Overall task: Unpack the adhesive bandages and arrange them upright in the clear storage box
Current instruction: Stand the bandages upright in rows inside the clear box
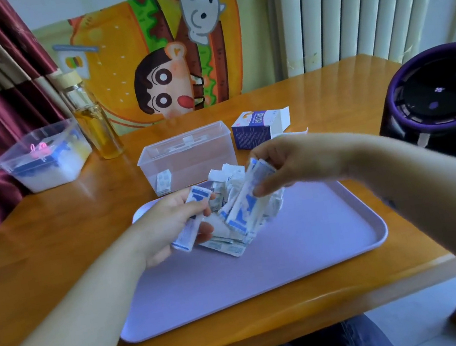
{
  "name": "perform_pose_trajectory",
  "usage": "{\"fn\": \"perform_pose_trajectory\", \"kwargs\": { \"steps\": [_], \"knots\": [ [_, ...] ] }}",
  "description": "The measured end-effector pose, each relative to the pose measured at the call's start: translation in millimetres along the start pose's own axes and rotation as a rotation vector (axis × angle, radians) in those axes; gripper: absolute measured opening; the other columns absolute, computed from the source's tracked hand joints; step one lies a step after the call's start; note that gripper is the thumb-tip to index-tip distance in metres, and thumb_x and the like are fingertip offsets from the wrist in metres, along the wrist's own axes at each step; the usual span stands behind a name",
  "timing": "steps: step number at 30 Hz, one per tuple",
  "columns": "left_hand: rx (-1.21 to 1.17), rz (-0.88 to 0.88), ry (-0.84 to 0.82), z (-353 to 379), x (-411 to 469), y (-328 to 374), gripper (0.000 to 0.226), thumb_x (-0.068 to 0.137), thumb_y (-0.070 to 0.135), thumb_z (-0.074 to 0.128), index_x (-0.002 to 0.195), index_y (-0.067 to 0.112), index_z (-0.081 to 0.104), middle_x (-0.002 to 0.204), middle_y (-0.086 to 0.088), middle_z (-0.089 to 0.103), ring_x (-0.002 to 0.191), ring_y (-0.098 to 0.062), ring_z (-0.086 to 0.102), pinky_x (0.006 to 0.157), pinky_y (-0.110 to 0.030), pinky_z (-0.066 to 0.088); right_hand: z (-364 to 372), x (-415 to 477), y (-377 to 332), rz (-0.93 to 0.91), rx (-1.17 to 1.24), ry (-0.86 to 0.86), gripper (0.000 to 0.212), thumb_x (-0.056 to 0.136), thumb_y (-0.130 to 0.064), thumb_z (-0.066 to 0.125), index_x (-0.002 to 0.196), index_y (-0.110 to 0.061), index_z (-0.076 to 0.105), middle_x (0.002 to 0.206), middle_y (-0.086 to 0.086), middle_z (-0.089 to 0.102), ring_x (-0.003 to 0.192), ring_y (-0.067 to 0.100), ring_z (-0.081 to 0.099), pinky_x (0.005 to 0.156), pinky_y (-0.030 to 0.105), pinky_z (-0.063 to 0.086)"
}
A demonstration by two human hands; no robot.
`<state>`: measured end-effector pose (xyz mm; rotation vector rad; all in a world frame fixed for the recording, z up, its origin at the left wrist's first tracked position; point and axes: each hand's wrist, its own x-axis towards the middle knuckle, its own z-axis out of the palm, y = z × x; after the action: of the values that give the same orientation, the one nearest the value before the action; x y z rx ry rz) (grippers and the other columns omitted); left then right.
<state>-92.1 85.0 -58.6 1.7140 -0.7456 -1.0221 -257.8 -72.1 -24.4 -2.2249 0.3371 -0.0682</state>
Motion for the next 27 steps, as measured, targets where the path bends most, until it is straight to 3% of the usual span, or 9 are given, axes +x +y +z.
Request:
{"fn": "perform_pose_trajectory", "kwargs": {
  "steps": [2, 5, 10, 15, 18, 20, 23, 25, 27],
  "knots": [
    [-0.172, -0.091, -0.08, 3.8, -3.8, -5.7, 0.032, 0.098, 0.027, 0.044, 0.111, 0.003, 0.061, 0.103, -0.018, 0.07, 0.077, -0.022, 0.069, 0.065, -0.031, 0.055, 25.2, 11.6, 2.2, 0.006, 0.077, 0.012, 0.015, 0.08, -0.015, 0.073, 0.092, -0.012, 0.065, 0.098, 0.004, 0.073, 0.091, 0.021, 0.069, 0.086, 0.042, 0.054],
    [-0.389, -0.19, -0.182, 11.9, -9.7, -9.8, 0.043, 0.097, 0.042, 0.036, 0.105, 0.012, 0.065, 0.092, -0.012, 0.072, 0.073, -0.022, 0.07, 0.062, -0.03, 0.056, 49.5, 25.0, 1.3, -0.003, 0.026, 0.133, 0.021, 0.079, -0.02, 0.074, 0.094, -0.009, 0.064, 0.093, 0.007, 0.072, 0.089, 0.028, 0.068, 0.079, 0.045, 0.055],
    [-0.527, -0.238, -0.232, 19.4, -11.9, -14.9, 0.053, 0.09, 0.055, 0.038, 0.095, 0.014, 0.071, 0.088, -0.012, 0.071, 0.072, -0.025, 0.07, 0.062, -0.034, 0.057, 59.4, 29.8, -7.2, -0.062, -0.192, 0.224, 0.025, 0.079, -0.022, 0.073, 0.097, -0.009, 0.061, 0.09, 0.004, 0.065, 0.078, 0.021, 0.059, 0.065, 0.027, 0.047],
    [-0.611, -0.23, -0.254, 25.3, -17.2, -16.5, 0.026, 0.079, 0.028, 0.058, 0.091, 0.009, 0.071, 0.076, -0.01, 0.066, 0.057, -0.016, 0.06, 0.054, -0.026, 0.053, 60.6, 26.9, -9.1, -0.063, -0.131, 0.24, 0.073, 0.077, -0.025, 0.075, 0.139, -0.024, 0.037, 0.12, -0.002, 0.053, 0.085, 0.009, 0.052, 0.066, 0.013, 0.043],
    [-0.716, -0.221, -0.202, 27.8, -13.2, -18.9, 0.019, 0.087, 0.015, 0.055, 0.101, 0.009, 0.065, 0.071, -0.007, 0.06, 0.059, -0.015, 0.056, 0.055, -0.026, 0.05, 54.6, 20.1, -7.1, -0.086, -0.099, 0.141, 0.102, 0.07, -0.032, 0.08, 0.148, -0.03, 0.014, 0.144, -0.003, 0.033, 0.116, 0.008, 0.043, 0.084, 0.011, 0.038],
    [-0.724, -0.223, -0.192, 30.3, -11.6, -17.3, 0.021, 0.084, 0.01, 0.055, 0.103, 0.009, 0.064, 0.078, -0.006, 0.057, 0.069, -0.013, 0.054, 0.062, -0.026, 0.047, 57.2, 13.9, -7.1, -0.107, -0.2, 0.03, 0.122, 0.064, -0.038, 0.084, 0.148, -0.037, -0.004, 0.154, -0.006, 0.012, 0.137, 0.01, 0.023, 0.1, 0.016, 0.027],
    [-0.705, -0.228, -0.273, 35.6, -13.6, -12.2, 0.037, 0.074, 0.01, 0.053, 0.111, 0.006, 0.057, 0.091, -0.012, 0.051, 0.092, -0.021, 0.046, 0.074, -0.031, 0.043, 69.3, 11.8, -6.2, -0.145, -0.388, -0.027, 0.134, 0.057, -0.048, 0.085, 0.141, -0.046, -0.02, 0.156, -0.008, -0.011, 0.145, 0.016, 0.003, 0.111, 0.03, 0.024],
    [-0.67, -0.2, -0.297, 37.8, -15.2, -10.0, 0.037, 0.073, 0.009, 0.051, 0.109, 0.007, 0.058, 0.095, -0.013, 0.05, 0.097, -0.023, 0.043, 0.076, -0.032, 0.043, 73.4, 14.4, -3.0, -0.17, -0.436, 0.023, 0.133, 0.057, -0.049, 0.084, 0.143, -0.044, -0.017, 0.152, -0.007, 0.0, 0.139, 0.017, 0.019, 0.107, 0.028, 0.029],
    [-0.65, -0.167, -0.322, 36.6, -16.7, -9.0, 0.03, 0.079, 0.005, 0.047, 0.106, 0.008, 0.059, 0.093, -0.01, 0.054, 0.095, -0.02, 0.048, 0.077, -0.03, 0.042, 72.1, 15.6, -0.3, -0.201, -0.408, 0.071, 0.123, 0.06, -0.044, 0.084, 0.147, -0.04, -0.003, 0.14, -0.006, 0.018, 0.113, 0.012, 0.04, 0.09, 0.016, 0.036]
  ]
}}
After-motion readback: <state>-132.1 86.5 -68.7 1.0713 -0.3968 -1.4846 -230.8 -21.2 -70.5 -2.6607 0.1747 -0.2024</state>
